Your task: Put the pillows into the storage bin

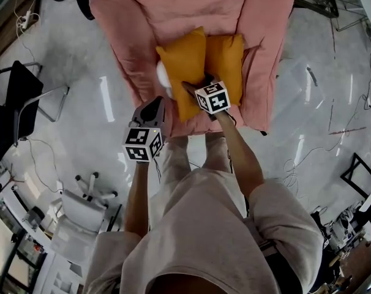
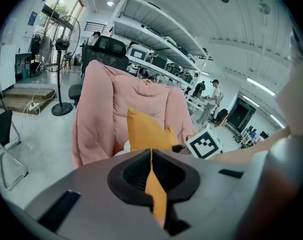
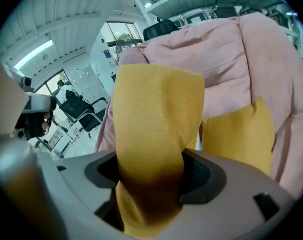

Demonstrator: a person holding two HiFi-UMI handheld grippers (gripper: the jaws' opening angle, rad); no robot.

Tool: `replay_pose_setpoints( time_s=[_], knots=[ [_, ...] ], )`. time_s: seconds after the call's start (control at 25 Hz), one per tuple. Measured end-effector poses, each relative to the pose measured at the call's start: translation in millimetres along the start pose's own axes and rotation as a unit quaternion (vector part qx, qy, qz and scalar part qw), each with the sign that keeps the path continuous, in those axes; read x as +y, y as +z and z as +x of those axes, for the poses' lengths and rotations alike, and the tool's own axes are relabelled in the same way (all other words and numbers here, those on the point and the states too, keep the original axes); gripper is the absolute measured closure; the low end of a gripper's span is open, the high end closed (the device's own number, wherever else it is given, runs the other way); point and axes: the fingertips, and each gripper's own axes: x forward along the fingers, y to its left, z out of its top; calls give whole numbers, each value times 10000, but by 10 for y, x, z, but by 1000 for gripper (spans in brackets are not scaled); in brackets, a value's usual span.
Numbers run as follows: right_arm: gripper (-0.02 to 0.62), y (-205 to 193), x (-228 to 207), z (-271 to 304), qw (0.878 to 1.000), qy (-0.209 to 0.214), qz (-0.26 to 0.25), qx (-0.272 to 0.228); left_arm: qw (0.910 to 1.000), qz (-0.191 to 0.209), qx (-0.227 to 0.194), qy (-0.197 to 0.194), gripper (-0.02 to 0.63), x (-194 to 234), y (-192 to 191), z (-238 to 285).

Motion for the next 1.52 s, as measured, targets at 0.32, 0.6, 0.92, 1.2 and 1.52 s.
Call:
replay_pose_setpoints(
  time_s=[0.32, 0.6, 0.92, 1.2, 1.52],
  knots=[
    [245, 311, 28, -922, 9959, -373, -214, -790, 9997, 196, -49, -113, 588, -296, 119, 142],
    [244, 231, -207, -1812, 9877, -901, 172, -1268, 9976, 529, 7, -450, 588, -788, 261, 329],
    [245, -126, -1220, -3133, 9640, -1772, 863, -1783, 9839, 1191, 261, -1310, 588, -2097, 431, 1038],
    [245, -601, -1977, -4304, 9274, -2615, 1417, -2270, 9649, 1672, 478, -1966, 589, -3253, 392, 1485],
    [238, -1577, -2764, -5213, 8795, -3561, 2155, -2306, 9342, 2231, 811, -2664, 588, -4411, 168, 1906]
  ],
)
